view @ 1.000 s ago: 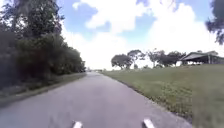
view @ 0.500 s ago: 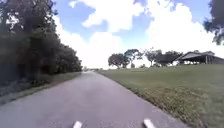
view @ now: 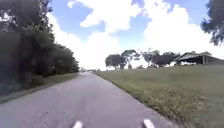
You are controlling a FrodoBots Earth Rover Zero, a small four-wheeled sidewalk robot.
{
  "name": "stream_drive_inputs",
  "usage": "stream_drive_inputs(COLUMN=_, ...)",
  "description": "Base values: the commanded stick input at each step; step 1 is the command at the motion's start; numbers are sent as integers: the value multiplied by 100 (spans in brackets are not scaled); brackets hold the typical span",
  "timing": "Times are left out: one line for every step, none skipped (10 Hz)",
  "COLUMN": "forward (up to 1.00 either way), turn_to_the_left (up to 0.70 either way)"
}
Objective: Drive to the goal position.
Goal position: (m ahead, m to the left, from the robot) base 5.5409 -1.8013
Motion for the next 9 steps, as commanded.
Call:
stream_drive_inputs(forward=70, turn_to_the_left=35)
stream_drive_inputs(forward=70, turn_to_the_left=35)
stream_drive_inputs(forward=70, turn_to_the_left=35)
stream_drive_inputs(forward=70, turn_to_the_left=35)
stream_drive_inputs(forward=70, turn_to_the_left=35)
stream_drive_inputs(forward=70, turn_to_the_left=35)
stream_drive_inputs(forward=70, turn_to_the_left=35)
stream_drive_inputs(forward=70, turn_to_the_left=35)
stream_drive_inputs(forward=70, turn_to_the_left=30)
